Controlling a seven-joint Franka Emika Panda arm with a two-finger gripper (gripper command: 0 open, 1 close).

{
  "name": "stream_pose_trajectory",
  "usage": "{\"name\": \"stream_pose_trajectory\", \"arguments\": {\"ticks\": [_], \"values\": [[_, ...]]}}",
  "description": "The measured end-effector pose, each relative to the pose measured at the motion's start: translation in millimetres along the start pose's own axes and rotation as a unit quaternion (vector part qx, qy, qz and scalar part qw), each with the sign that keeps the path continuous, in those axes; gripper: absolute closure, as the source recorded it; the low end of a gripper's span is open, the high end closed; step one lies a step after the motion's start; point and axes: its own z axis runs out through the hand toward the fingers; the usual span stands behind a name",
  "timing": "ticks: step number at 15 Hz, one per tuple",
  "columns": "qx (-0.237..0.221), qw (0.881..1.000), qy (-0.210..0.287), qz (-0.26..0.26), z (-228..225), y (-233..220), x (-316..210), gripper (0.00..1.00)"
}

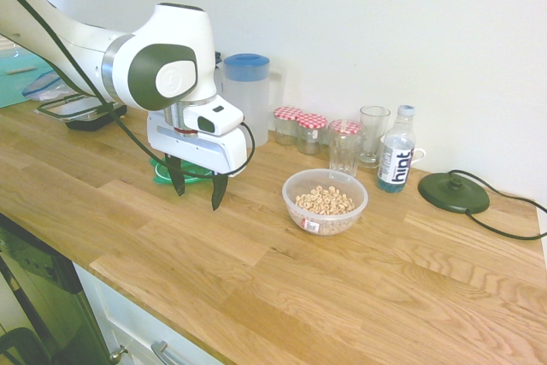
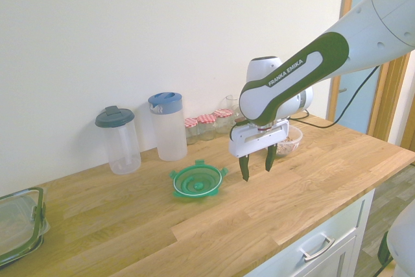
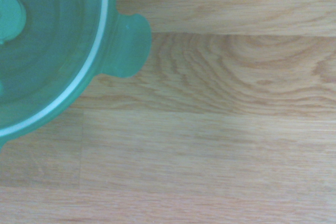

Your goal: Cover the lid of food container

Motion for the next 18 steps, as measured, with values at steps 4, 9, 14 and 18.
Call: {"name": "stream_pose_trajectory", "arguments": {"ticks": [4, 9, 14, 18], "values": [[0.017, 1.0, -0.004, 0.019, -5, -6, 6, 0.0], [0.1, 0.991, -0.078, 0.043, 9, -31, 35, 0.0], [0.145, 0.981, -0.111, 0.065, 23, -35, 47, 0.0], [0.166, 0.975, -0.125, 0.082, 35, -43, 43, 0.0]]}}
